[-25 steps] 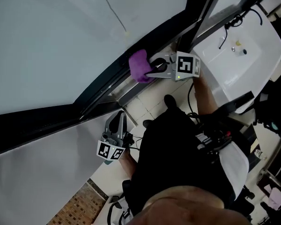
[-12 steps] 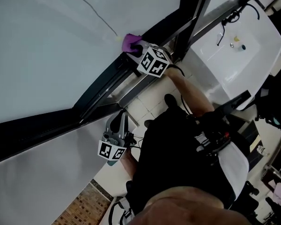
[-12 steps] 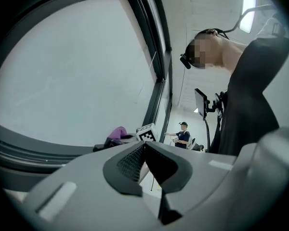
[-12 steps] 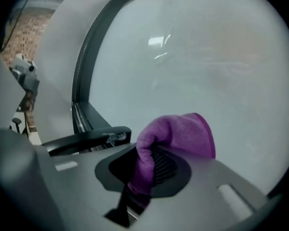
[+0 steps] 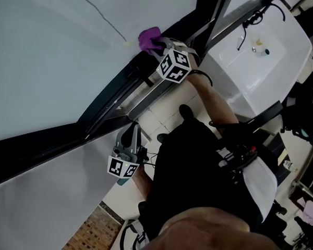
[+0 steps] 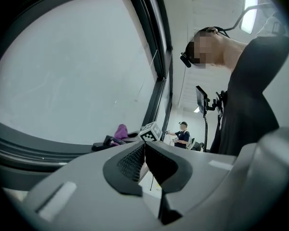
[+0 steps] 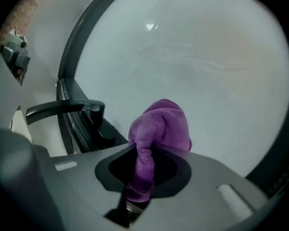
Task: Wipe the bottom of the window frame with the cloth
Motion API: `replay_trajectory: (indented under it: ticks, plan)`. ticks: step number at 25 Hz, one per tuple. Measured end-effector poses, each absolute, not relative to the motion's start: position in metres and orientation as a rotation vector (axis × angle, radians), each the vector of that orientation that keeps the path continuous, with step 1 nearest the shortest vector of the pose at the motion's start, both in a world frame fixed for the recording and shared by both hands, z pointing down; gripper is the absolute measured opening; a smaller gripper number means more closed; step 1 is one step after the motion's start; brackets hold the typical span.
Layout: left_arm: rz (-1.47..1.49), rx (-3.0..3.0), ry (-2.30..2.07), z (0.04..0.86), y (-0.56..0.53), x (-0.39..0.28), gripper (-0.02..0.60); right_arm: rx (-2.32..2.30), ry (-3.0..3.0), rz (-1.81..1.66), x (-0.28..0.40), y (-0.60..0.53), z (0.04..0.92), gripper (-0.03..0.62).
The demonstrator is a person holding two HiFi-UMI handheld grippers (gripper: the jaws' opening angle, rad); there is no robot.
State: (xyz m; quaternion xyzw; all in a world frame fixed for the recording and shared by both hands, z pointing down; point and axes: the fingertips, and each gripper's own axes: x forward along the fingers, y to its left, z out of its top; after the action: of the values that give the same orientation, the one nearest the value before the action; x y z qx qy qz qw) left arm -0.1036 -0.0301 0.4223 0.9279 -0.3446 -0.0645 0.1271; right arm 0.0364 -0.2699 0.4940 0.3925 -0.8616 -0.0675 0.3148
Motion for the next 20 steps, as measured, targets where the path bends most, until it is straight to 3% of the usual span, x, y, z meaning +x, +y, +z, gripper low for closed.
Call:
replay_trajectory:
  ticks: [12,16,20]
  plan:
    - [-0.178,2.719,-0.974,0.418,-0.037,-0.091,0.005,0.877,-2.24,-0.191,0.011,-0.276,0.519,0.06]
    - [-0.175,2.708,-0.994,0.42,-0.035,-0.092,0.005,0.946,-2.154,-0.214,0.059,-0.289,0.522,0.06]
    - [-0.173,2.697,-1.019,0.42,-0.028,-0.101,0.005,1.155,-2.015,-0.163,0.151,-0.316,0.522,0.06]
